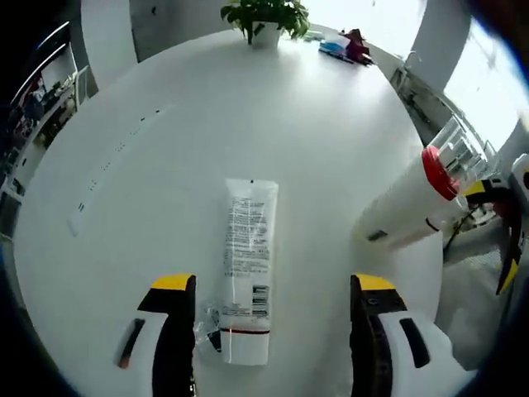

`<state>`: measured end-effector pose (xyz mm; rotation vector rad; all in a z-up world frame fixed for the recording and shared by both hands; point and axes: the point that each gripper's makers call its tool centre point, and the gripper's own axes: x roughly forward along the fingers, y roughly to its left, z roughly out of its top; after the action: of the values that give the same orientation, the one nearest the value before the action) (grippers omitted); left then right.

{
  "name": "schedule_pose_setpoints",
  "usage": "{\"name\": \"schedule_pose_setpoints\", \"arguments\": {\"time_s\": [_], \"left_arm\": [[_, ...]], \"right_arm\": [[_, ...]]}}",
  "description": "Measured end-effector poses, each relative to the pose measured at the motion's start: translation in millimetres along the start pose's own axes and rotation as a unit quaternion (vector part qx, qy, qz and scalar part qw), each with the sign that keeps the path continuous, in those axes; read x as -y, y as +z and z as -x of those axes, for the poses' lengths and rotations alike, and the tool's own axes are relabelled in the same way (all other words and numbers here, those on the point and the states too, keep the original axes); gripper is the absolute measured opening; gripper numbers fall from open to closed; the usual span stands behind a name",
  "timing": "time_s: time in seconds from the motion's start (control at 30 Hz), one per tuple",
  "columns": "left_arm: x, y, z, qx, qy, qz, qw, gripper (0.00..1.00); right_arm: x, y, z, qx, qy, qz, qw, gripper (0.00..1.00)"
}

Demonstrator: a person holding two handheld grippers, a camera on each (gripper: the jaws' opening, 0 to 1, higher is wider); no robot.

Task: Arrange the skincare products in the storage area until every visible bottle or jar stands upright without overlapping.

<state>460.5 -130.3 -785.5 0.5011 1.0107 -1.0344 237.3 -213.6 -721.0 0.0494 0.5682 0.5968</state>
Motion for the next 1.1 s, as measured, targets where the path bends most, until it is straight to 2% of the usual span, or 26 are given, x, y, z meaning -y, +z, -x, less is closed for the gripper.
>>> {"name": "schedule_pose_setpoints", "arguments": {"time_s": [0.13,0.23,0.37,0.5,0.57,0.7,0.77,0.9,1.0,1.1], "left_arm": [[-4.0,1.6,-7,-0.005,0.001,-0.002,1.0000,0.71],[0.4,7.7,-10,-0.003,0.001,-0.011,0.9999,0.69],[13.5,8.4,-16,-0.025,0.002,-0.032,0.9992,0.68],[6.7,11.8,-25,-0.031,-0.001,-0.033,0.9990,0.63],[9.6,11.4,-26,-0.037,-0.001,-0.036,0.9987,0.61],[1.2,8.5,-31,-0.052,0.002,-0.046,0.9976,0.58],[3.9,7.2,-32,-0.063,0.008,-0.051,0.9967,0.56],[-6.3,11.5,-40,-0.074,0.012,-0.046,0.9961,0.51],[-2.4,9.9,-41,-0.082,0.020,-0.050,0.9952,0.50],[-8.2,2.9,-43,-0.102,0.033,-0.065,0.9921,0.46]], "right_arm": [[0,-0.6,-1,-0.002,0.001,-0.001,1.0000,0.88],[0,-1.7,-1,-0.004,0.002,-0.002,1.0000,0.87],[0,-2.0,-1,-0.006,0.002,-0.003,1.0000,0.87],[0,-2.2,-1,-0.005,0.001,-0.004,1.0000,0.87],[0,-2.6,-1,-0.006,0.001,-0.004,1.0000,0.87],[0,-2.6,-1,-0.006,0.000,-0.005,1.0000,0.87],[1,-2.3,-1,-0.005,0.000,-0.006,1.0000,0.87],[0,-2.6,-1,-0.006,0.000,-0.007,1.0000,0.86],[0,-2.8,-1,-0.007,0.001,-0.006,1.0000,0.86],[0,-2.9,-1,-0.008,0.001,-0.007,0.9999,0.86]]}}
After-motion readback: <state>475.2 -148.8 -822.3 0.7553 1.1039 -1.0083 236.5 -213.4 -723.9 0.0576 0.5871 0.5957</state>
